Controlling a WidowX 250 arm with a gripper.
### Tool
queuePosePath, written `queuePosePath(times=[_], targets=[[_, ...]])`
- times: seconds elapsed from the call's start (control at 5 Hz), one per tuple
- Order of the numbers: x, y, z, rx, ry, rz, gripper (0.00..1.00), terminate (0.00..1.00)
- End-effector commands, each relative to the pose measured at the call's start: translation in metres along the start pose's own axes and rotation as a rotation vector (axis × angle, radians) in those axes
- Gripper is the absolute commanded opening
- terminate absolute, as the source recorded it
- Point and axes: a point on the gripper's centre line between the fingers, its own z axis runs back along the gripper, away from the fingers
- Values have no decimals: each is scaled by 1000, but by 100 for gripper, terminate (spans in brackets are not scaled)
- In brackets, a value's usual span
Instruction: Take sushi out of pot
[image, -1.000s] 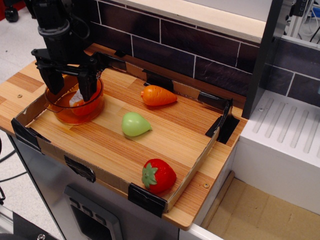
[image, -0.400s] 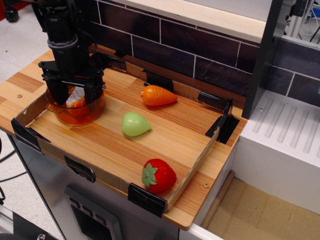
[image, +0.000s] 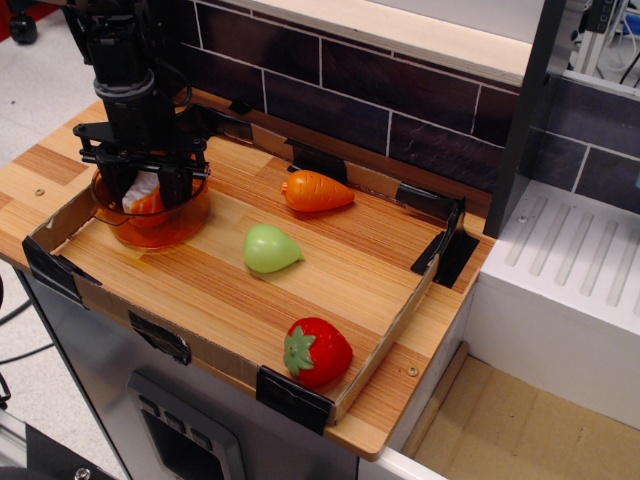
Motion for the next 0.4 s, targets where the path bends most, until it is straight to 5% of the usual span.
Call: queuePosePath(times=[0.0, 0.2], targets=[[9, 4, 49, 37, -82, 35, 0, 0], [6, -9, 91, 36, -138, 2, 0, 0]])
